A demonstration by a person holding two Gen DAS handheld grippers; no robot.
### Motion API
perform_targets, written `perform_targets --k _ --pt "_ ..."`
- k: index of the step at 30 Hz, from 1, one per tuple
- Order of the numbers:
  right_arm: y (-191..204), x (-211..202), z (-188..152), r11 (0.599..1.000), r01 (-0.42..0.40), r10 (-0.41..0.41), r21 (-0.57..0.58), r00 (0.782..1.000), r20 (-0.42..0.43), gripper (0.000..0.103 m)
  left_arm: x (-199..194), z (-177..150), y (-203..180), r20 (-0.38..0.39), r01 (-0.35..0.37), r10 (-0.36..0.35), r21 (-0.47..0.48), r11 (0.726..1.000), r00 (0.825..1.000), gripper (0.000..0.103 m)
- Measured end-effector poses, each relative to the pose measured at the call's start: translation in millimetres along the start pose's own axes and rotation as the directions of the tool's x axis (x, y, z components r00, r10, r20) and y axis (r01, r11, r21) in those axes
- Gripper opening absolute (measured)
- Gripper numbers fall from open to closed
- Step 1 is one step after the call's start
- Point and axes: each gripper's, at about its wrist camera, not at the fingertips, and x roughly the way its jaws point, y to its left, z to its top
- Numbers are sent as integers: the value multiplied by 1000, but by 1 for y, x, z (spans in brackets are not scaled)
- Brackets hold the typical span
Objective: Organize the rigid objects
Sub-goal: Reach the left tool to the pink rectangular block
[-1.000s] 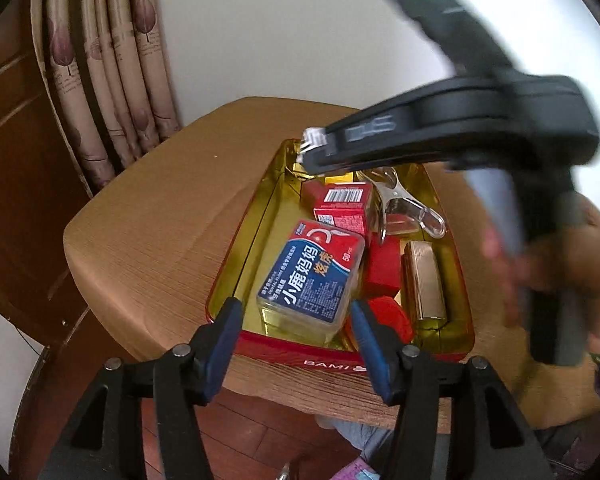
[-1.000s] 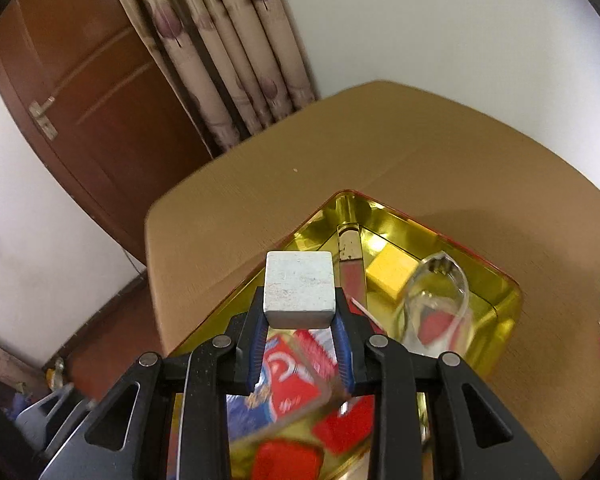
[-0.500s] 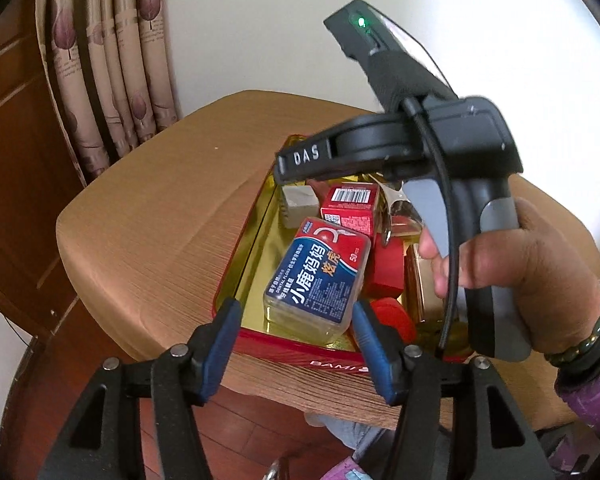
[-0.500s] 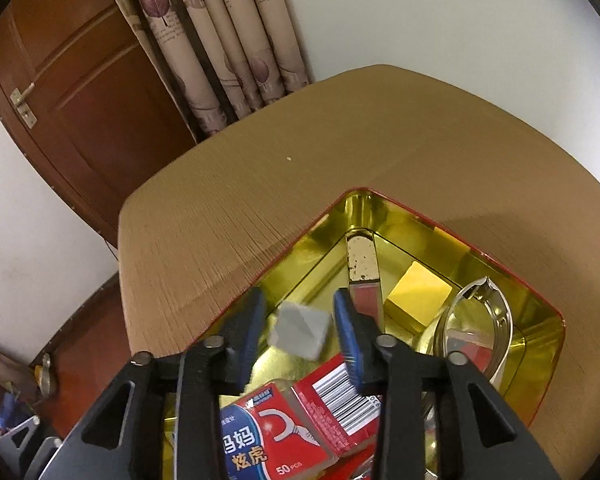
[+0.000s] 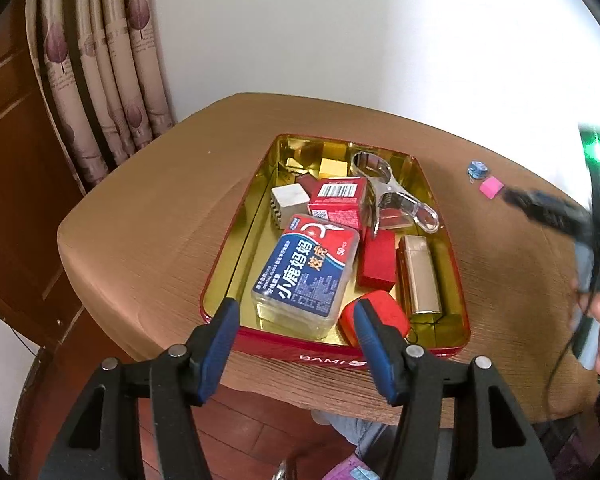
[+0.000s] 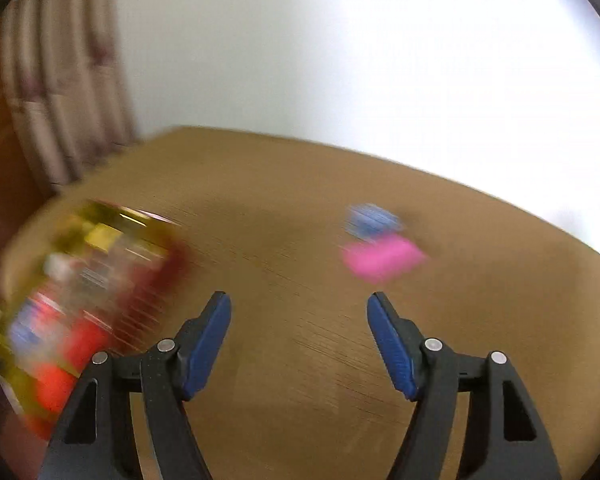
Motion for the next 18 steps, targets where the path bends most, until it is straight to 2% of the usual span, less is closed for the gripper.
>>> perform_targets --k 4,7,8,10,13,18 --pt "-72 4 -36 983 183 -181 25 982 -62 69 -9 1 -15 14 20 -21 21 1000 1000 61" --pt "-106 6 -53 967 253 -249 32 964 -96 81 -10 5 -36 -7 36 -36 76 996 999 61" --pt "-115 5 -57 964 260 -254 47 962 -100 81 -9 7 -43 -15 45 -43 92 995 999 61" --pt "-131 0 -60 968 225 -216 109 972 -93 82 -10 16 -61 -28 72 -69 127 989 997 61" --pt "-143 -4 -63 967 198 -187 159 979 -80 90 -8 34 -90 -47 123 -117 159 979 992 61" --pt "-154 -7 -66 969 132 -121 208 991 -64 91 7 73 -148 -82 189 -176 208 960 981 61"
